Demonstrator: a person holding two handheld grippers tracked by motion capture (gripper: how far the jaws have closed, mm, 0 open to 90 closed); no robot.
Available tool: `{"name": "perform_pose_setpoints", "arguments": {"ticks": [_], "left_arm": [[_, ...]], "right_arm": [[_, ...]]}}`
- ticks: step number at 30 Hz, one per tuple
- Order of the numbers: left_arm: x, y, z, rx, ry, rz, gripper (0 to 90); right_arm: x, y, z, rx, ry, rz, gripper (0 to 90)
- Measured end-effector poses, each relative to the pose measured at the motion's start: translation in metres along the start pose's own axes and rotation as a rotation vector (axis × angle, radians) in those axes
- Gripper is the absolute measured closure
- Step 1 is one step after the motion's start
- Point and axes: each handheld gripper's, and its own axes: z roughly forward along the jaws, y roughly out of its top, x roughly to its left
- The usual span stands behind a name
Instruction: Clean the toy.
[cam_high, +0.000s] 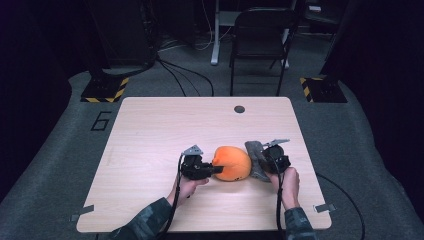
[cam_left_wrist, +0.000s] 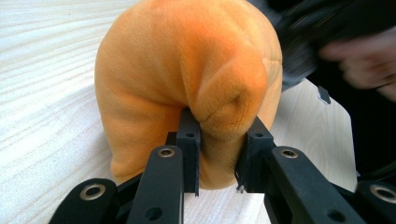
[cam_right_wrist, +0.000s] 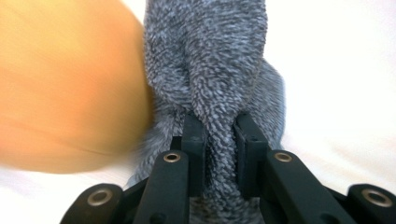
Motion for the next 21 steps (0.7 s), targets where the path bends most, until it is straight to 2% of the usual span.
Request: {"name": "perform_pose_setpoints", "arguments": {"ticks": [2,5,6,7,9,11,13,14,17,18,21], "left_arm": [[-0.001,0.000,0.000,-0.002,0.003,0.003,74.0],[0.000,0.000,0.001,0.000,0.003,0.014,74.0],[-0.001,0.000,0.001,-0.004,0.005,0.007,74.0],[0.000,0.000,0.000,0.004,0.006,0.018,74.0],[-0.001,0.000,0.001,-0.001,0.006,0.014,74.0],[-0.002,0.000,0.001,-0.003,0.005,0.018,74.0],[-0.002,0.000,0.001,-0.002,0.007,0.017,74.0],[-0.001,0.000,0.000,0.011,0.010,0.032,74.0],[0.000,-0.001,0.002,0.002,0.008,0.013,74.0],[-0.001,-0.001,0.002,-0.003,0.006,0.008,74.0],[-0.001,0.000,0.003,-0.002,0.004,0.020,74.0]], "right_arm": [[0.011,0.010,-0.025,-0.076,0.027,-0.001,77.1],[0.039,0.023,-0.049,-0.179,0.098,-0.067,77.1],[0.051,0.026,-0.053,-0.203,0.122,-0.094,77.0],[0.065,0.029,-0.056,-0.221,0.148,-0.140,77.0],[0.079,0.031,-0.057,-0.245,0.189,-0.166,77.0],[0.089,0.030,-0.054,-0.266,0.222,-0.170,76.9],[0.092,0.029,-0.044,-0.242,0.231,-0.173,76.7],[0.092,0.028,-0.040,-0.224,0.234,-0.161,76.7],[0.088,0.024,-0.027,-0.196,0.185,-0.178,76.7],[0.086,0.024,-0.027,-0.196,0.182,-0.168,76.6],[0.083,0.024,-0.030,-0.188,0.130,-0.173,76.5]]}}
